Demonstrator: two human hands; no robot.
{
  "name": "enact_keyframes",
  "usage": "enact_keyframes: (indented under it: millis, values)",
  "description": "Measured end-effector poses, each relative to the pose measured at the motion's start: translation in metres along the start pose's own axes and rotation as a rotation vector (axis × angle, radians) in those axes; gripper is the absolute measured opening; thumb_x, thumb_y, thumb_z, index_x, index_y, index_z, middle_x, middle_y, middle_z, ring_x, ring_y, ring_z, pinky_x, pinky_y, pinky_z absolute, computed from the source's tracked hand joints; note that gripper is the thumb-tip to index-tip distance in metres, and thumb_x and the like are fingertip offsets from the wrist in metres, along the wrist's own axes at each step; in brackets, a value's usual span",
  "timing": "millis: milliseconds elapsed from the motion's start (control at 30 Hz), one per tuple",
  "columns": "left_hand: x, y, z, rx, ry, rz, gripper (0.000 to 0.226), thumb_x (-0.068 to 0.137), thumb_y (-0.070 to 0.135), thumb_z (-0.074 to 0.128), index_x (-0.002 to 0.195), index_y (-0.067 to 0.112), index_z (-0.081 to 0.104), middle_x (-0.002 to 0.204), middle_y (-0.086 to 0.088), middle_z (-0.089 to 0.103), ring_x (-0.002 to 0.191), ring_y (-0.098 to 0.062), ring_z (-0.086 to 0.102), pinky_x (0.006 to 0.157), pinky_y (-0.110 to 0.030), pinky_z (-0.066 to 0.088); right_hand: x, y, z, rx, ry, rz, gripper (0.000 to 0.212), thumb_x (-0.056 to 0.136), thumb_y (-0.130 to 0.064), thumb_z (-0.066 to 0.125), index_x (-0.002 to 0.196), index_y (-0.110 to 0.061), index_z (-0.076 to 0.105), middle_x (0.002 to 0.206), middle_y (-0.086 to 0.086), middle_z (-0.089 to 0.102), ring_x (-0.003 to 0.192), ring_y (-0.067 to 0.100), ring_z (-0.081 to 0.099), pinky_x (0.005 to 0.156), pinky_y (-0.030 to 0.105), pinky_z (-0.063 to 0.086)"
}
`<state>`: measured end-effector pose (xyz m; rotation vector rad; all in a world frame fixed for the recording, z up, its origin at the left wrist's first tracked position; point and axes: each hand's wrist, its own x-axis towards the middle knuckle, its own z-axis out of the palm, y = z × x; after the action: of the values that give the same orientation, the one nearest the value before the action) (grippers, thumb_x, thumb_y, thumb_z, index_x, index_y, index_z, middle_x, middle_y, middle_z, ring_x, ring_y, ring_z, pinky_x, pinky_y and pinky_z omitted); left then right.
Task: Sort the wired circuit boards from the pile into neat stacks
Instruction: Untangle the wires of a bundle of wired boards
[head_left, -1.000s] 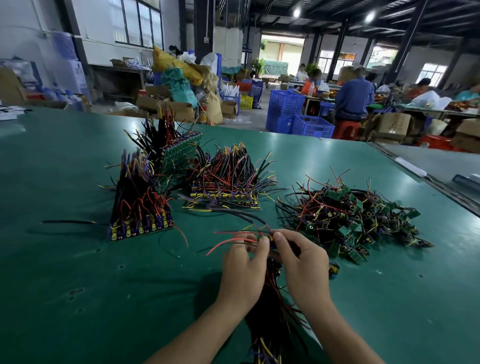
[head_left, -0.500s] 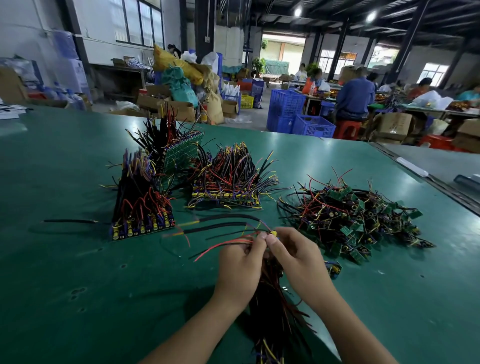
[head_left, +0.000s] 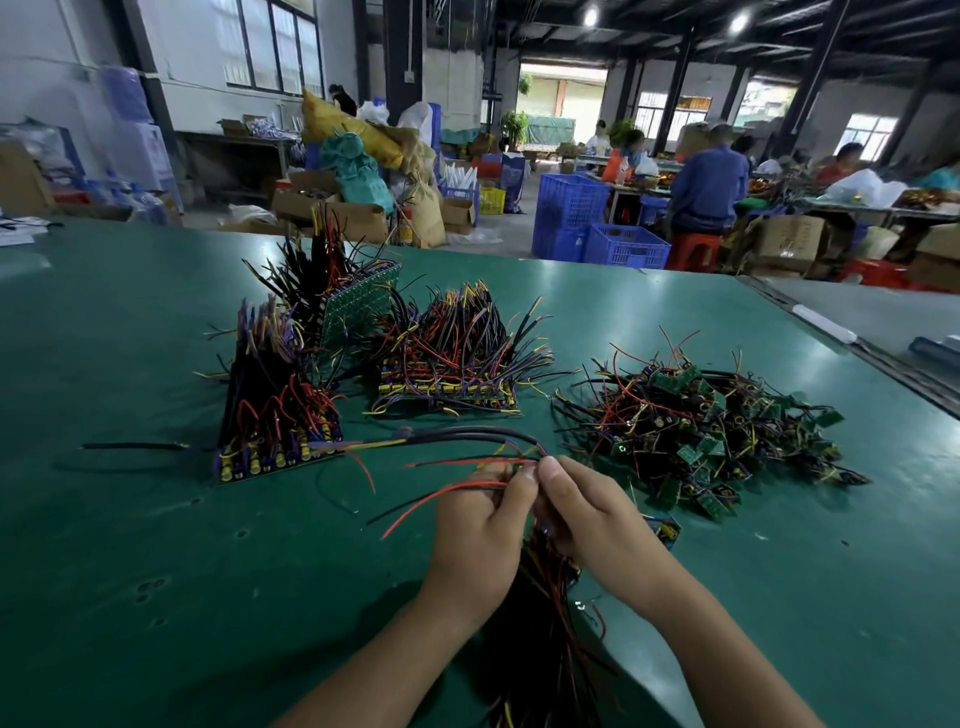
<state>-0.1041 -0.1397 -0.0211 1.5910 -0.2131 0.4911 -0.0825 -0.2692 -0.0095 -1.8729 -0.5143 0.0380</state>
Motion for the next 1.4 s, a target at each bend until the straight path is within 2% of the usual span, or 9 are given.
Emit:
enact_keyframes:
  millis: [233, 433, 600, 733, 933, 1033, 1167, 1267, 1400]
  values:
    - [0.002, 0.002, 0.002, -0.069, -0.074, -0.047, 0.036, 0.086, 0.032, 0.048, 0.057, 0.011, 0.045, 0.055, 0.005, 0.035, 0.053, -0.009, 0.031, 0.052, -0.026, 0.026, -0.004, 0.0, 0.0, 0.069, 0.0, -0.037, 0.039, 0.096, -0.048, 0.043, 0.072, -0.017, 0.041, 0.056, -0.007, 0.041, 0.047, 0.007, 0.034, 0.047, 0.018, 0.032]
    - [0.003, 0.007, -0.002, -0.094, -0.126, -0.066, 0.038, 0.086, 0.028, 0.049, 0.048, 0.027, 0.051, 0.044, 0.015, 0.035, 0.044, 0.0, 0.03, 0.047, -0.014, 0.028, -0.005, -0.001, -0.003, -0.058, 0.024, -0.061, 0.072, 0.083, -0.078, 0.04, 0.076, -0.006, 0.044, 0.062, -0.002, 0.036, 0.054, 0.012, 0.031, 0.054, 0.031, 0.028]
    - [-0.002, 0.008, 0.002, -0.062, -0.095, 0.039, 0.05, 0.082, 0.043, 0.052, 0.062, -0.002, 0.056, 0.055, -0.003, 0.046, 0.057, -0.011, 0.041, 0.055, -0.034, 0.035, -0.006, -0.005, -0.001, -0.037, 0.04, -0.032, 0.064, 0.077, -0.085, 0.04, 0.06, -0.023, 0.041, 0.052, -0.008, 0.029, 0.048, 0.012, 0.024, 0.049, 0.031, 0.021]
    - [-0.003, 0.011, 0.004, -0.121, -0.013, 0.034, 0.044, 0.08, 0.041, 0.053, 0.053, 0.008, 0.043, 0.051, 0.008, 0.036, 0.053, -0.008, 0.033, 0.052, -0.025, 0.031, -0.005, -0.006, 0.003, -0.021, 0.053, -0.042, 0.072, 0.08, -0.081, 0.039, 0.063, -0.012, 0.039, 0.051, -0.007, 0.028, 0.048, 0.012, 0.023, 0.049, 0.032, 0.02]
    - [0.0, 0.014, 0.004, -0.18, -0.09, -0.062, 0.055, 0.085, 0.035, 0.05, 0.064, -0.016, 0.048, 0.062, -0.033, 0.047, 0.057, -0.034, 0.044, 0.059, -0.048, 0.04, -0.006, -0.006, 0.008, 0.083, 0.061, -0.006, 0.052, 0.093, -0.055, 0.036, 0.053, -0.023, 0.043, 0.041, -0.009, 0.037, 0.038, 0.002, 0.03, 0.045, 0.015, 0.026]
    - [0.001, 0.013, 0.004, -0.213, -0.104, -0.139, 0.051, 0.087, 0.028, 0.047, 0.068, -0.019, 0.049, 0.068, -0.039, 0.051, 0.06, -0.04, 0.049, 0.061, -0.05, 0.044, -0.007, -0.005, 0.01, 0.17, 0.036, 0.033, 0.056, 0.093, -0.052, 0.036, 0.056, -0.012, 0.046, 0.04, -0.007, 0.037, 0.037, 0.005, 0.03, 0.043, 0.015, 0.026]
    - [0.0, 0.012, 0.006, -0.262, -0.086, -0.194, 0.041, 0.083, 0.028, 0.047, 0.062, -0.007, 0.046, 0.054, -0.018, 0.047, 0.05, -0.017, 0.043, 0.046, -0.021, 0.034, -0.006, -0.002, 0.013, 0.26, 0.008, 0.081, 0.07, 0.09, -0.059, 0.036, 0.058, 0.004, 0.041, 0.041, -0.001, 0.036, 0.037, 0.011, 0.028, 0.041, 0.018, 0.026]
    - [-0.001, 0.014, 0.006, -0.31, -0.081, -0.223, 0.029, 0.087, 0.025, 0.05, 0.063, 0.008, 0.049, 0.054, -0.006, 0.045, 0.046, -0.013, 0.04, 0.044, -0.018, 0.033, -0.006, -0.002, 0.013, 0.365, -0.003, 0.13, 0.065, 0.087, -0.063, 0.041, 0.056, -0.005, 0.041, 0.044, 0.0, 0.031, 0.037, 0.012, 0.024, 0.042, 0.018, 0.021]
    - [0.0, 0.015, 0.004, -0.338, -0.133, -0.305, 0.046, 0.1, 0.007, 0.039, 0.056, 0.02, 0.041, 0.042, 0.011, 0.037, 0.036, 0.0, 0.032, 0.038, -0.011, 0.027, -0.007, -0.004, 0.011, 0.47, -0.037, 0.153, 0.06, 0.081, -0.07, 0.045, 0.045, -0.022, 0.035, 0.043, -0.002, 0.025, 0.039, 0.013, 0.017, 0.045, 0.019, 0.018]
